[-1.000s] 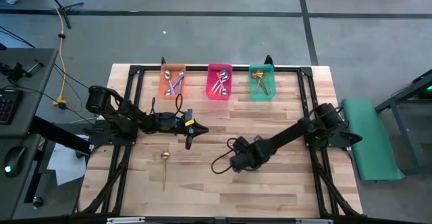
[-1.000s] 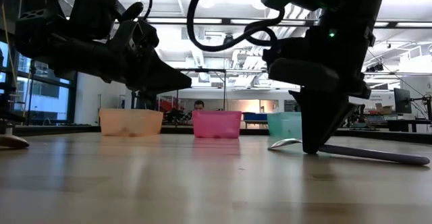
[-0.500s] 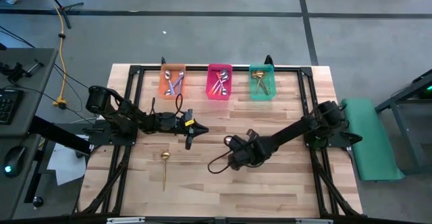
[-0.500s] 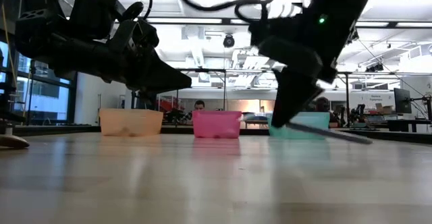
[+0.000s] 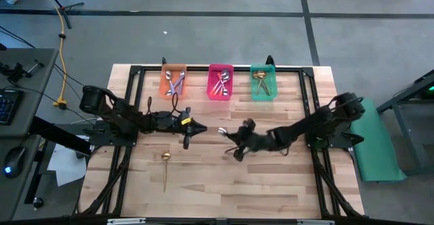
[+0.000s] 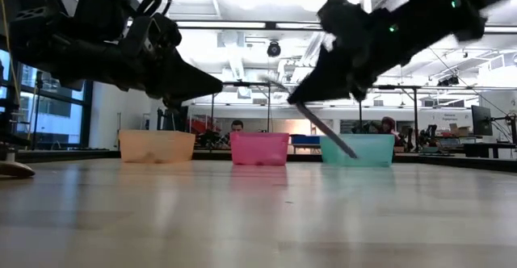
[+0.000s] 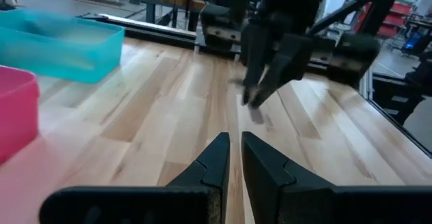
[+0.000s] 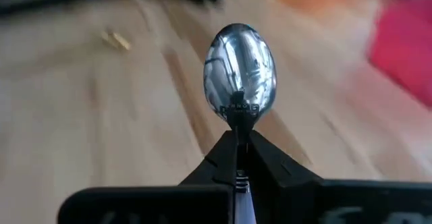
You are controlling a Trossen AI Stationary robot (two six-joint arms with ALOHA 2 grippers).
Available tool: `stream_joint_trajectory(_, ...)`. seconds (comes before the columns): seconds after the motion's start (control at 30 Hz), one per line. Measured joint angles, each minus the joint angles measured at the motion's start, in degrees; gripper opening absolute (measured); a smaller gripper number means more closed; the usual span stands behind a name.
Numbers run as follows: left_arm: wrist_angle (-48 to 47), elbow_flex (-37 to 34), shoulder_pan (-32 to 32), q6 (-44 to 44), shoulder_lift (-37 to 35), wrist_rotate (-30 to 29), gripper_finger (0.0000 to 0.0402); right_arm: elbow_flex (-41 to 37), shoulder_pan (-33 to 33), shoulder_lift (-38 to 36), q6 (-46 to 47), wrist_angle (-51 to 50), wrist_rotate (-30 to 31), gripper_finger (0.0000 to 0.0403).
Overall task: Sort silverware by color (type)
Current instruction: Put the purple spoon into the orange bin
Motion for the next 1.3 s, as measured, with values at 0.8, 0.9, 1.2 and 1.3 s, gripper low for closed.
stream_joint_trajectory(0.8,-7.7,14.8,-0.9,4.6,-0.6,-1.7,0.0181,-4.2,-18.0,-1.4,-30.3,46.5,-38.4,0.0)
stream_joint_trajectory(0.9,-8.1,16.0,-0.9,4.6,-0.6,-0.1,0.0195,-3.7,-18.0,-1.4,-30.8,46.5,-38.4,0.0)
stream_joint_trajectory(1.2,-8.1,18.9,-0.5,6.5,-0.6,-0.7,0.0159,-3.6,-18.0,-1.4,-31.1,48.0,-38.2,0.0)
stream_joint_trajectory(1.3,-8.3,19.1,0.0,6.4,-0.6,-1.3,0.0116,-3.6,-18.0,-1.4,-31.3,49.2,-38.1,0.0)
